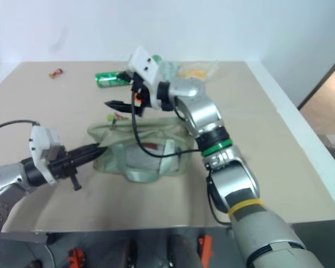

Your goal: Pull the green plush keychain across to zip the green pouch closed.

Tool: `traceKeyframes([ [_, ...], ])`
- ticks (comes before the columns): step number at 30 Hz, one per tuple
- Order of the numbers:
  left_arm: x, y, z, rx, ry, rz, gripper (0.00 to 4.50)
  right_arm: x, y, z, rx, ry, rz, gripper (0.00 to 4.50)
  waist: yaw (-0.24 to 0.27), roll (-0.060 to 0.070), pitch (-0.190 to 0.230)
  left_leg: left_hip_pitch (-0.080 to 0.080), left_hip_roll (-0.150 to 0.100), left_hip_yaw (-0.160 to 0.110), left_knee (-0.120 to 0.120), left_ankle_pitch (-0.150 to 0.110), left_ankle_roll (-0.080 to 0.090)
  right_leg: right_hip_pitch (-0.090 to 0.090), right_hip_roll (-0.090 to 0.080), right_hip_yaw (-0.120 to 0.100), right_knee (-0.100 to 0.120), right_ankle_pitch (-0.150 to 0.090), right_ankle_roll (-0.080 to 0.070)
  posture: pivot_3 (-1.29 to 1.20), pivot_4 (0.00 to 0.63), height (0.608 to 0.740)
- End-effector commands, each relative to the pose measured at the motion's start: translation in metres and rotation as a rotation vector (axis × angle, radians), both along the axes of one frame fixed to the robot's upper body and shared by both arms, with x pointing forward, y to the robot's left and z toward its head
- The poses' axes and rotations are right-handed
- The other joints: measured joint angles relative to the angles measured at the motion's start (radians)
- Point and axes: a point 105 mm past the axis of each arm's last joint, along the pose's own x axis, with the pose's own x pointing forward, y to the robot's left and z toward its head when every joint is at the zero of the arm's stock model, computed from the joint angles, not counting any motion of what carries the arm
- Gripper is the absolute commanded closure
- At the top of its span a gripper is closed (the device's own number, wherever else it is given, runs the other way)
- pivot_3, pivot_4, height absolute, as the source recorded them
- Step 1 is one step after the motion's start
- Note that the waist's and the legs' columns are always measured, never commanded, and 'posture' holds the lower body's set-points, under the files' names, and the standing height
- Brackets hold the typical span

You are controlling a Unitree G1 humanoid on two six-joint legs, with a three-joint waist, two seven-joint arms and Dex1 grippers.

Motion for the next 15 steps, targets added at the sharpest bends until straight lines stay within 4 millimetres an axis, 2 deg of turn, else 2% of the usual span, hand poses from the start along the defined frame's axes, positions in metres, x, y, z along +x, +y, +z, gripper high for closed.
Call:
traceKeyframes([
  [1, -0.001, 0.001, -0.003, 0.027, 0.016, 0.01, 4.5, -0.005, 0.004, 0.008, -0.021, -0.058, 0.053, 0.03, 0.0, 0.0, 0.0, 0.0, 0.0, 0.0, 0.0, 0.0, 0.0, 0.0, 0.0, 0.0, 0.0, 0.0, 0.0, 0.0, 0.15, 0.74],
  [8, 0.001, 0.004, -0.002, 0.032, 0.001, 0.032, 4.5, -0.013, -0.008, -0.015, -0.103, -0.017, 0.113, 0.03, 0.0, 0.0, 0.0, 0.0, 0.0, -0.001, 0.0, 0.0, 0.0, 0.0, 0.0, -0.001, 0.0, 0.0, 0.0, 0.0, 0.15, 0.74],
  [15, 0.002, 0.005, -0.001, 0.035, -0.005, 0.035, 4.5, -0.002, -0.034, -0.023, -0.141, -0.01, 0.04, 0.03, 0.0, 0.0, 0.0, 0.001, 0.0, -0.001, 0.0, 0.0, 0.0, 0.0, 0.0, 0.0, 0.0, 0.0, 0.0, 0.0, 0.15, 0.74],
])
